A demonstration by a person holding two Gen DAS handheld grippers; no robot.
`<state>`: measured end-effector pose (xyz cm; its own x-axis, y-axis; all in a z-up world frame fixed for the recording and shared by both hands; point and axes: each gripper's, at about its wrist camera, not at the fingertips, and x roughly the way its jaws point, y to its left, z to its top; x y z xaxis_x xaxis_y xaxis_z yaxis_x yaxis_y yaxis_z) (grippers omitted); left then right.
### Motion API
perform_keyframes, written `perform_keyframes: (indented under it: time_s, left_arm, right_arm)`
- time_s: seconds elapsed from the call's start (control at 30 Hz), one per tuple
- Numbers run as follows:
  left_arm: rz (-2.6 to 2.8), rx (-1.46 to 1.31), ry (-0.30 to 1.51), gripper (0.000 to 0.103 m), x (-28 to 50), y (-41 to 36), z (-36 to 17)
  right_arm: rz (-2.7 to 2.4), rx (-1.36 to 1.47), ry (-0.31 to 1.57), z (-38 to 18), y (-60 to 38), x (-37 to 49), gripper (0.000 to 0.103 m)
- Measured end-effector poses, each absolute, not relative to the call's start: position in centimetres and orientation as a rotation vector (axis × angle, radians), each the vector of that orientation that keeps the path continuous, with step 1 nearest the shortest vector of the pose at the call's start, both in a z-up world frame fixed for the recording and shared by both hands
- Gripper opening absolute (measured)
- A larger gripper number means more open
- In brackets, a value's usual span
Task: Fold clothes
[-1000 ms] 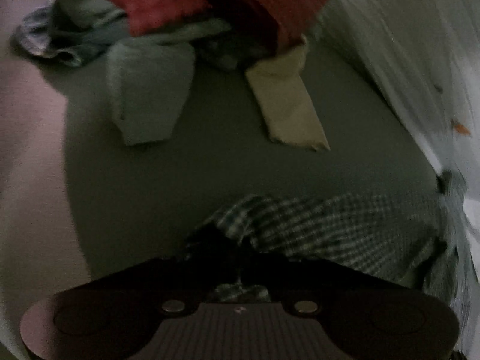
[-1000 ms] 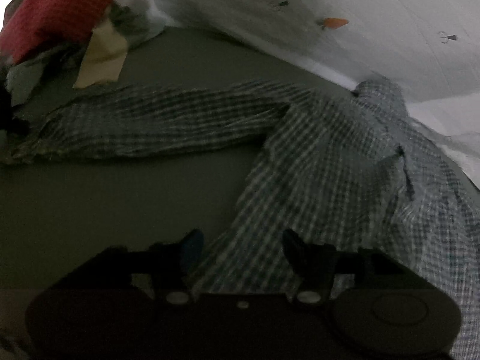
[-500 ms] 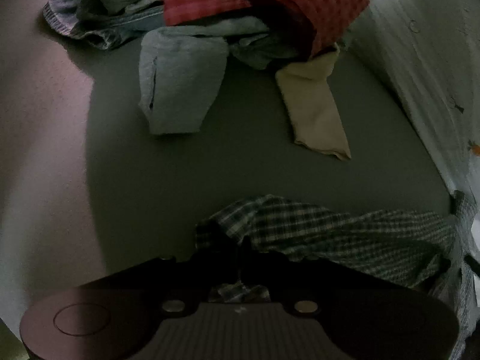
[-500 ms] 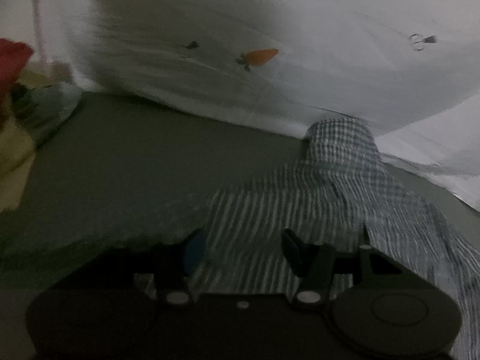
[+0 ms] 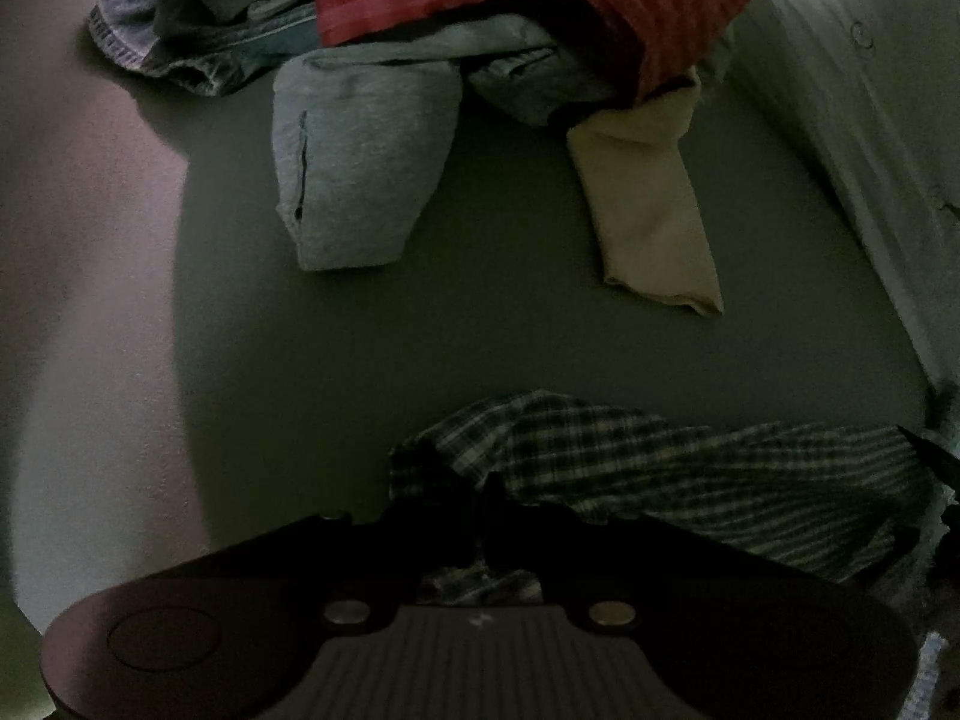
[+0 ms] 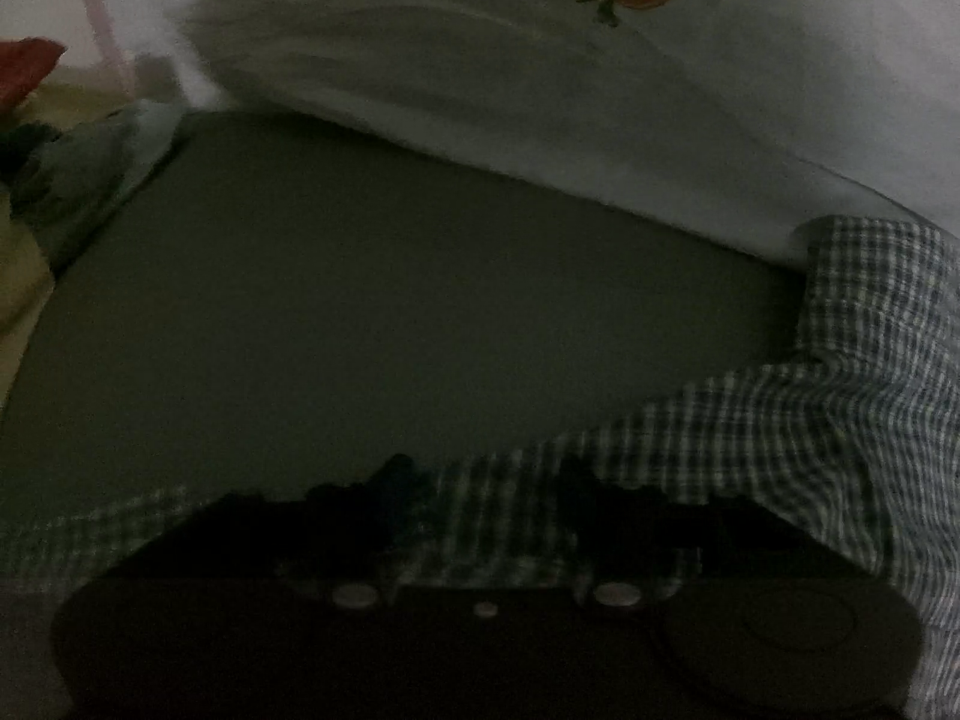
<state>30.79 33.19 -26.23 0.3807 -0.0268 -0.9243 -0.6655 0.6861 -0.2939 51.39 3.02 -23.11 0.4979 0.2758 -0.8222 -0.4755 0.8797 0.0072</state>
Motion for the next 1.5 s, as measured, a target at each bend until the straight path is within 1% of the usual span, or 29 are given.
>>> perform_keyframes:
  time_s: [0.07,0.1,0.13,0.17,0.2,0.23,0.33,0.37,0.47,0.67,0.8,0.87,0.9,0.93,0.97,1.0,1.03,1.07,1.1,1.13,1.17,1.23,1.27,1.33,1.5]
  left_arm:
    - [0.463,-0.732,1.127,0.004,30.9,33.2,-26.2]
    - [0.465,-0.734,1.129,0.004,30.9,33.2,-26.2]
    - [0.467,-0.736,1.131,0.004,31.0,33.2,-26.2]
    - [0.469,-0.739,1.131,0.004,31.0,33.2,-26.2]
    - [0.471,-0.745,1.131,0.004,31.0,33.2,-26.3]
    - [0.475,-0.752,1.13,0.004,30.9,33.3,-26.3]
    - [0.488,-0.75,1.126,0.004,31.0,33.1,-26.2]
    - [0.491,-0.74,1.125,0.003,31.1,33.0,-26.1]
    - [0.507,-0.688,1.118,0.002,31.6,32.5,-25.7]
    - [0.511,-0.661,1.046,0.002,32.8,33.4,-23.8]
    - [0.542,-0.565,1.067,0.002,34.8,34.0,-24.8]
    - [0.562,-0.531,1.088,0.003,35.3,34.1,-25.6]
    - [0.569,-0.52,1.091,0.006,35.4,34.1,-25.9]
    - [0.569,-0.502,1.102,0.006,35.5,34.1,-25.8]
    - [0.569,-0.483,1.108,0.007,35.6,34.1,-25.7]
    - [0.573,-0.455,1.114,0.011,35.6,33.9,-25.6]
    - [0.578,-0.415,1.124,0.018,35.6,33.6,-25.4]
    - [0.579,-0.38,1.128,0.022,35.6,33.4,-25.2]
    - [0.571,-0.355,1.125,0.031,35.5,33.1,-24.9]
    - [0.557,-0.35,1.113,0.039,35.3,32.9,-24.6]
    - [0.538,-0.367,1.095,0.042,35.0,32.7,-24.2]
    - [0.494,-0.41,1.052,0.048,34.4,32.0,-23.3]
    - [0.469,-0.431,1.026,0.05,34.1,31.5,-22.8]
    - [0.416,-0.439,0.98,0.058,33.8,29.9,-22.0]
    - [0.183,-0.377,0.961,0.065,33.9,23.0,-21.4]
  right_arm:
    - [0.488,-0.251,0.934,-23.2,3.0,50.8,0.06]
    - [0.496,-0.257,0.927,-23.3,3.1,50.8,0.059]
    - [0.504,-0.263,0.921,-23.4,3.1,50.8,0.055]
    - [0.514,-0.261,0.918,-23.3,3.2,50.8,0.045]
    - [0.512,-0.266,0.899,-23.4,3.3,50.5,0.033]
    - [0.509,-0.271,0.878,-23.4,3.4,50.2,0.014]
    - [0.472,-0.322,0.83,-23.5,4.5,49.3,0.005]
    - [0.458,-0.328,0.827,-23.5,4.8,49.3,0.003]
    - [0.42,-0.272,0.818,-22.8,4.6,50.0,0.002]
    - [0.4,-0.182,0.711,-19.3,5.4,53.1,0.002]
    - [0.374,-0.243,0.756,-21.8,6.5,54.7,0.002]
    - [0.362,-0.305,0.786,-23.7,7.2,54.9,0.005]
    - [0.356,-0.334,0.765,-23.9,7.5,54.7,0.007]
    - [0.344,-0.36,0.758,-23.6,7.6,54.3,0.017]
    - [0.332,-0.386,0.755,-23.2,7.7,54.0,0.034]
    - [0.327,-0.38,0.736,-22.6,7.5,53.5,0.043]
    - [0.324,-0.355,0.709,-21.5,6.8,52.6,0.052]
    - [0.311,-0.332,0.693,-20.5,6.0,51.8,0.055]
    - [0.289,-0.304,0.683,-19.6,4.9,50.7,0.056]
    - [0.265,-0.275,0.674,-18.6,3.6,49.5,0.063]
    - [0.241,-0.244,0.671,-17.9,2.2,48.3,0.073]
    - [0.172,-0.179,0.677,-17.0,-1.1,45.4,0.077]
    - [0.137,-0.16,0.686,-17.0,-2.5,43.9,0.078]
    - [0.038,-0.13,0.722,-17.6,-6.2,39.7,0.079]
    - [-0.156,-0.049,0.877,-20.7,-13.9,30.0,0.079]
